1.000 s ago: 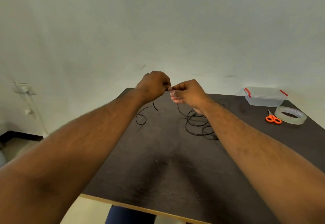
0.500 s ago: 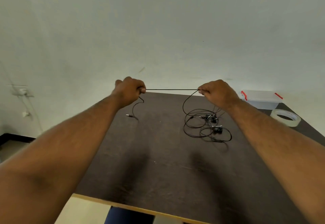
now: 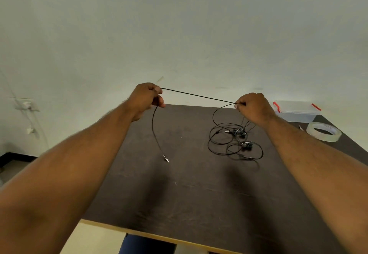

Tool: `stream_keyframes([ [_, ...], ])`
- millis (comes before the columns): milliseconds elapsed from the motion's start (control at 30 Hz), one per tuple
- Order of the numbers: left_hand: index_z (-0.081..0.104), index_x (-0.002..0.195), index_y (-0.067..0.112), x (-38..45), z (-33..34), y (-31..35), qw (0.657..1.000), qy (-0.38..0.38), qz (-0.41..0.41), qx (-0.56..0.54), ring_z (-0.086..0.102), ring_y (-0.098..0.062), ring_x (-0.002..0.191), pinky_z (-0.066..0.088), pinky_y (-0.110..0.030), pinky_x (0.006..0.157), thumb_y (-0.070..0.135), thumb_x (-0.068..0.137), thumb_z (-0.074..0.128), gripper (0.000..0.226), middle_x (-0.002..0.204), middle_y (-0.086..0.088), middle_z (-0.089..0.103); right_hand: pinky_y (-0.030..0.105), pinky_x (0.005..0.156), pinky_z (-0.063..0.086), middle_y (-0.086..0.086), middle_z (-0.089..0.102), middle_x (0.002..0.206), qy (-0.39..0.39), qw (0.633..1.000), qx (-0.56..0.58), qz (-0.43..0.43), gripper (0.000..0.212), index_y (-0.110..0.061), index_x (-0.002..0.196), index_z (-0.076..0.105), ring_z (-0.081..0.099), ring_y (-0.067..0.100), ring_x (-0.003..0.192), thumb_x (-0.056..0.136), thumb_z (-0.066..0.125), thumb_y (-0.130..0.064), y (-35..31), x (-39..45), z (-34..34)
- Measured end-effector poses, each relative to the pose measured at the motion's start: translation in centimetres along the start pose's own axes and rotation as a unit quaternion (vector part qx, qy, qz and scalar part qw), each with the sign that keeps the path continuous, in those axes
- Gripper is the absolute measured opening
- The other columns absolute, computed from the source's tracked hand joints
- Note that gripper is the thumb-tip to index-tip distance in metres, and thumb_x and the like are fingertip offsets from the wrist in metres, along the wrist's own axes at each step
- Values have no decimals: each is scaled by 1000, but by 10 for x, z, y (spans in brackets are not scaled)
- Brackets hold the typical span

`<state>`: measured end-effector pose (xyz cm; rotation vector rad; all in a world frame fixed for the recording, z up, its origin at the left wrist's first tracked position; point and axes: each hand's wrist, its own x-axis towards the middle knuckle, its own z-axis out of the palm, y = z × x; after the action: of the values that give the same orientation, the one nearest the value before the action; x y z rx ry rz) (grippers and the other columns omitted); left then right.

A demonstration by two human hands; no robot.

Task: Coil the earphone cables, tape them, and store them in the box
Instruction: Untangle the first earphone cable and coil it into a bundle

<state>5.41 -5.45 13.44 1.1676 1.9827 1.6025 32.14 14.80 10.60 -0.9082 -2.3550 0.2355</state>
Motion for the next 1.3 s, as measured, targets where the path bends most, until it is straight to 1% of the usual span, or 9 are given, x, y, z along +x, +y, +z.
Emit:
stream_keyframes([
  [100, 62, 90, 8, 0, 6, 10, 992, -33, -39, -113, 49, -15, 56, 59, -43, 76, 14, 100, 47, 19, 64, -1, 43, 37, 85, 52, 12, 73, 98, 0, 1000, -3, 31, 19, -1, 91, 75, 66, 28, 94, 90, 62, -15, 4, 0, 3],
  [200, 64, 87, 10, 2, 12, 10, 999, -31, -12, -30, 41, -13, 54, 55, -35, 62, 16, 99, 50, 19, 68, -2, 41, 39, 79, 56, 16, 72, 99, -39, 994, 9, 98, 24, -1, 109, 70, 69, 29, 84, 90, 63, -15, 8, 4, 5],
  [267, 65, 85, 12, 1, 19, 13, 998, -40, 22, 50, 42, -13, 56, 47, -29, 57, 18, 97, 53, 18, 73, -4, 50, 41, 69, 60, 23, 63, 118, -159, 970, 38, 181, 58, -7, 141, 43, 71, 27, 69, 89, 67, -15, -3, 1, 2],
  [367, 67, 90, 10, -3, 35, 20, 982, -81, 84, 147, 49, -6, 62, 40, -20, 59, 18, 95, 56, 14, 76, 5, 59, 30, 51, 56, 21, 36, 149, -253, 947, 76, 184, 89, -21, 153, 14, 66, 19, 59, 86, 72, -22, -41, -3, 1],
  [467, 68, 91, 14, -10, 57, 27, 950, -127, 141, 249, 53, -2, 71, 37, -19, 62, 21, 93, 58, 13, 78, 11, 60, 27, 50, 56, 5, 39, 150, -189, 955, 218, 72, 74, -24, 149, 30, 66, 16, 55, 87, 71, -22, -82, -2, 4],
  [567, 67, 85, 14, -12, 74, 30, 935, -152, 152, 282, 53, -10, 68, 36, -21, 56, 18, 91, 59, 11, 74, 5, 60, 36, 66, 62, 8, 64, 118, -222, 907, 352, 72, 52, -8, 135, 52, 71, 24, 69, 86, 69, -4, -100, -4, 6],
  [733, 66, 78, 12, -11, 78, 31, 937, -162, 128, 281, 53, -8, 57, 40, -20, 55, 21, 91, 62, 16, 66, 1, 60, 32, 77, 60, 12, 74, 87, -157, 945, 286, 26, 23, -3, 97, 73, 73, 22, 83, 76, 79, -8, -91, -2, 12],
  [1000, 71, 81, 6, -6, 77, 34, 954, -198, 93, 205, 54, -11, 51, 50, -26, 58, 20, 92, 63, 20, 67, 0, 66, 19, 64, 58, 3, 73, 74, -128, 971, 195, -56, 13, -4, 85, 75, 70, 7, 63, 75, 80, -11, -74, 5, 2],
  [1300, 74, 86, 8, 4, 27, 4, 957, -146, 102, 229, 65, -11, 70, 49, -26, 75, 21, 92, 63, 18, 88, 4, 72, 16, 64, 57, 5, 74, 79, -85, 986, 137, -42, 8, -4, 84, 74, 67, 0, 59, 79, 77, -9, -20, 6, -18],
])
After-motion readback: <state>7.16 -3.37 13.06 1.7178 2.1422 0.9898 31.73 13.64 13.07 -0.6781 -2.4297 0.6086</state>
